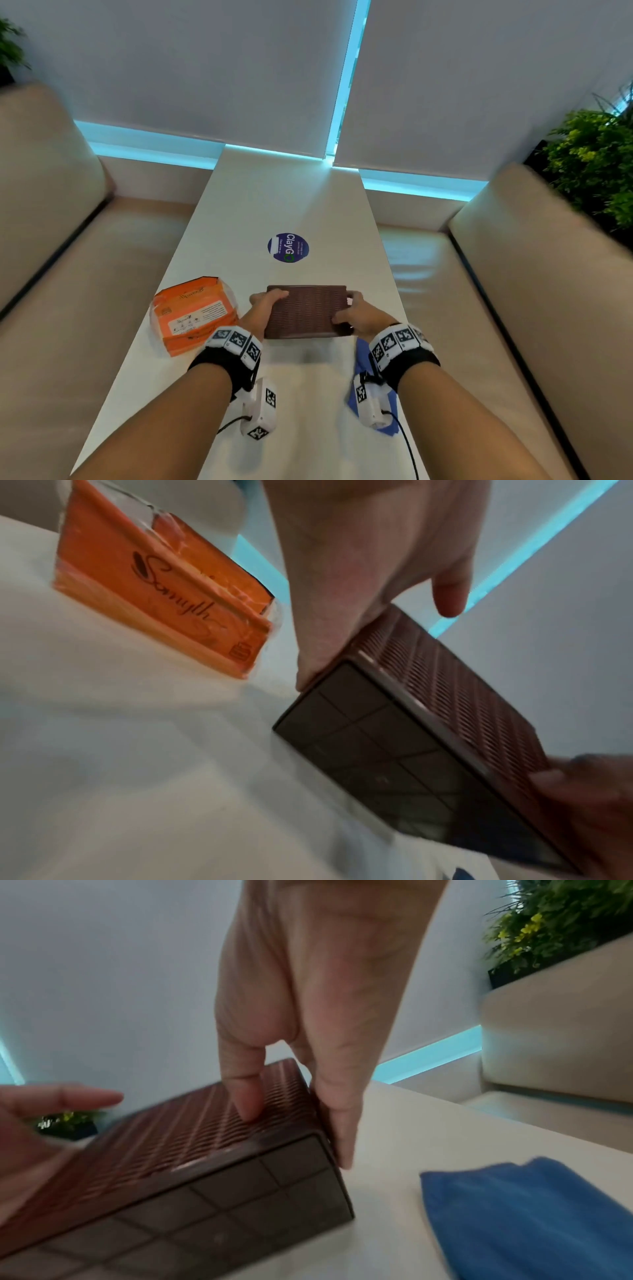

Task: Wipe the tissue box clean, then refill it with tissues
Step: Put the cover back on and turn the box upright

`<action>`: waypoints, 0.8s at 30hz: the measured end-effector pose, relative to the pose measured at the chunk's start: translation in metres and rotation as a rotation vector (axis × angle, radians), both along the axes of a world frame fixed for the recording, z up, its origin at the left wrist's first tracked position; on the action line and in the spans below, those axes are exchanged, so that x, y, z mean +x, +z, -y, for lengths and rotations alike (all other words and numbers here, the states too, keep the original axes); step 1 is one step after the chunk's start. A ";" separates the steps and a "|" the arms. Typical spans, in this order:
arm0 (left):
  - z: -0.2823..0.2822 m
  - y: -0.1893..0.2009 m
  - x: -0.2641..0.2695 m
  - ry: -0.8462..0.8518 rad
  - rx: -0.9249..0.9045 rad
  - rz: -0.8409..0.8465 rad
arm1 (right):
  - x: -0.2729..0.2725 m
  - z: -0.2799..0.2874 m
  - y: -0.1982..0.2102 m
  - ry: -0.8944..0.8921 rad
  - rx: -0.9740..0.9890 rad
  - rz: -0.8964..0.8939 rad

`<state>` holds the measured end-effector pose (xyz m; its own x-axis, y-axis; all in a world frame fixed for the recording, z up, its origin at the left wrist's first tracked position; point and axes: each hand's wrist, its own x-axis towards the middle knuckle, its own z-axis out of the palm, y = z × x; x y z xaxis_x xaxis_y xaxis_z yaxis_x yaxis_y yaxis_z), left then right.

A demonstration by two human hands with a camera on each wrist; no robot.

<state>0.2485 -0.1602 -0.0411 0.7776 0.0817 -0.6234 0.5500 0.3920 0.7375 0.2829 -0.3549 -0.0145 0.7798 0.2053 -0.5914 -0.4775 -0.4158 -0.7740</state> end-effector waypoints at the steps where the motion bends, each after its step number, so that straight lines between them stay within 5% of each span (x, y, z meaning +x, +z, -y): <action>1: 0.002 -0.005 -0.002 0.030 0.040 0.014 | -0.009 0.001 -0.004 0.008 0.017 0.045; 6: 0.000 -0.028 -0.009 0.040 0.117 0.039 | -0.032 0.002 -0.023 -0.175 0.255 0.040; 11: 0.002 -0.043 -0.021 -0.015 0.054 0.130 | -0.042 -0.011 -0.029 -0.387 0.227 0.052; 24: -0.004 -0.087 -0.031 -0.091 0.266 0.215 | -0.059 -0.014 -0.055 -0.359 0.218 0.106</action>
